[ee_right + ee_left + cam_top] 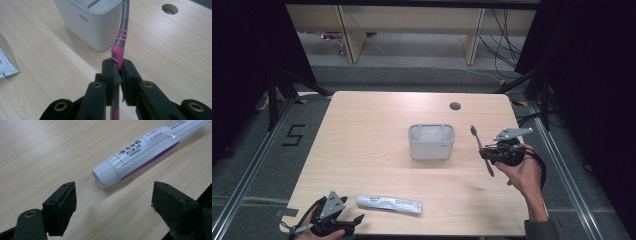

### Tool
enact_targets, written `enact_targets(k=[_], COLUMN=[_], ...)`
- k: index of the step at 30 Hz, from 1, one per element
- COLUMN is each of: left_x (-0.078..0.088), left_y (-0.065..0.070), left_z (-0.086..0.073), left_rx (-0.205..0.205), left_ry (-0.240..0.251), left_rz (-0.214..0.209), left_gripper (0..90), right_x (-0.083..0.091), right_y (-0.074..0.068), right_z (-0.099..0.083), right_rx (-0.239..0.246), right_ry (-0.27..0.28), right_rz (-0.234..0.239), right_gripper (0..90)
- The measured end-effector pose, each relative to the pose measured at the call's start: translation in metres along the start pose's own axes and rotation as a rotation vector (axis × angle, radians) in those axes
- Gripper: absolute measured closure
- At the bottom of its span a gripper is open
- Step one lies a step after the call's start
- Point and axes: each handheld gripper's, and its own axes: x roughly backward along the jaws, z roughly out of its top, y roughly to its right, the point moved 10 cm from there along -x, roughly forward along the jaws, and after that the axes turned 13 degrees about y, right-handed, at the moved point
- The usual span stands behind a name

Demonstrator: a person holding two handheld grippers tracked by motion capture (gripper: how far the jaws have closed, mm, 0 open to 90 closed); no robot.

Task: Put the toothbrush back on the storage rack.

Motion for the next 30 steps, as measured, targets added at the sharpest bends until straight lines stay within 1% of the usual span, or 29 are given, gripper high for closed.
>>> enact_targets(k=[1, 2, 3, 4, 5, 6, 7, 8, 9, 10, 11, 12, 13, 14, 15, 17, 18, 19, 20, 21, 22, 23, 24, 25, 26, 27, 28, 29, 30], left_x=[0.000, -0.001, 0.000, -0.001, -0.001, 0.000, 0.000, 0.000, 0.000, -0.001, -0.001, 0.000, 0.000, 0.003, 0.003, 0.002, 0.001, 0.001, 0.001, 0.001, -0.001, 0.001, 0.002, 0.001, 0.001, 0.001, 0.001, 0.001, 0.002], left_y=[0.000, 0.000, -0.001, -0.001, -0.001, 0.000, 0.000, -0.001, -0.001, 0.000, 0.000, -0.002, -0.002, -0.005, -0.004, -0.004, -0.002, -0.002, -0.002, -0.002, -0.001, -0.002, -0.003, -0.003, -0.002, -0.002, -0.002, -0.003, -0.004], left_z=[0.000, 0.000, 0.000, 0.000, 0.000, 0.000, 0.000, 0.000, 0.000, 0.000, 0.000, -0.001, -0.001, -0.002, -0.002, -0.002, -0.001, -0.001, -0.001, -0.001, 0.000, -0.001, -0.001, -0.001, -0.001, -0.001, -0.001, -0.001, -0.002], left_rx=[0.000, 0.000, -0.003, -0.001, -0.001, 0.000, -0.001, -0.002, -0.002, 0.004, 0.004, -0.014, -0.014, -0.040, -0.036, -0.037, -0.018, -0.018, -0.018, -0.017, -0.001, -0.016, -0.030, -0.029, -0.018, -0.017, -0.018, -0.025, -0.040], left_ry=[0.000, 0.005, 0.004, 0.005, 0.005, 0.000, 0.000, 0.000, 0.000, 0.009, 0.009, -0.007, -0.007, -0.033, -0.032, -0.026, -0.010, -0.010, -0.011, -0.010, 0.003, -0.009, -0.020, -0.016, -0.010, -0.010, -0.011, -0.017, -0.029], left_rz=[0.000, 0.000, 0.005, 0.005, 0.005, 0.000, 0.001, 0.006, 0.006, 0.003, 0.003, 0.002, 0.002, -0.004, -0.002, -0.004, -0.002, -0.002, -0.003, -0.002, 0.006, -0.002, -0.002, -0.004, -0.002, -0.003, -0.003, -0.003, -0.005], left_gripper=[19.7, 19.7, 19.7, 19.7, 19.7, 19.7, 19.7, 19.7, 19.7, 19.7, 19.7, 19.7, 19.7, 19.7, 19.7, 19.7, 19.7, 19.7, 19.7, 19.7, 19.7, 19.7, 19.7, 19.7, 19.7, 19.7, 19.7, 19.7, 19.7], right_x=[0.000, -0.001, -0.001, -0.002, -0.002, -0.002, -0.003, -0.003, -0.003, -0.003, -0.003, -0.003, -0.003, -0.004, -0.005, -0.005, -0.007, -0.007, -0.009, -0.011, -0.011, -0.011, -0.012, -0.011, -0.013, -0.014, -0.014, -0.014, -0.015], right_y=[0.000, 0.002, 0.002, 0.003, 0.004, 0.003, 0.005, 0.003, 0.003, 0.003, 0.003, 0.000, 0.000, -0.001, -0.002, -0.002, -0.001, -0.001, -0.004, -0.001, -0.002, -0.004, -0.002, -0.003, -0.003, -0.004, -0.002, -0.001, 0.001], right_z=[0.000, 0.004, 0.004, 0.007, 0.008, 0.011, 0.015, 0.017, 0.017, 0.023, 0.023, 0.029, 0.029, 0.035, 0.038, 0.040, 0.045, 0.045, 0.049, 0.052, 0.053, 0.055, 0.058, 0.059, 0.061, 0.062, 0.064, 0.065, 0.068], right_rx=[0.000, 0.005, -0.004, -0.010, -0.012, -0.018, 0.000, -0.024, -0.024, 0.004, 0.004, 0.014, 0.014, 0.015, 0.011, 0.008, 0.029, 0.029, -0.001, 0.026, 0.020, 0.003, 0.023, 0.011, 0.011, -0.013, 0.008, 0.006, 0.017], right_ry=[0.000, 0.025, 0.018, 0.040, 0.037, 0.057, 0.081, 0.084, 0.084, 0.112, 0.112, 0.132, 0.132, 0.155, 0.171, 0.166, 0.190, 0.190, 0.200, 0.224, 0.222, 0.221, 0.236, 0.234, 0.245, 0.256, 0.258, 0.261, 0.283], right_rz=[0.000, 0.006, 0.013, 0.006, 0.012, 0.016, 0.025, 0.025, 0.025, 0.027, 0.027, 0.035, 0.035, 0.048, 0.042, 0.044, 0.038, 0.038, 0.049, 0.040, 0.044, 0.054, 0.042, 0.047, 0.059, 0.049, 0.051, 0.050, 0.041], right_gripper=[81.9, 81.9, 81.9, 81.9, 81.9, 81.9, 81.9, 81.9, 81.9, 81.9, 81.9, 81.9, 81.9, 81.9, 81.9, 81.9, 81.9, 81.9, 81.9, 81.9, 81.9, 81.9, 81.9, 81.9, 81.9, 81.9, 82.0, 81.9, 81.9])
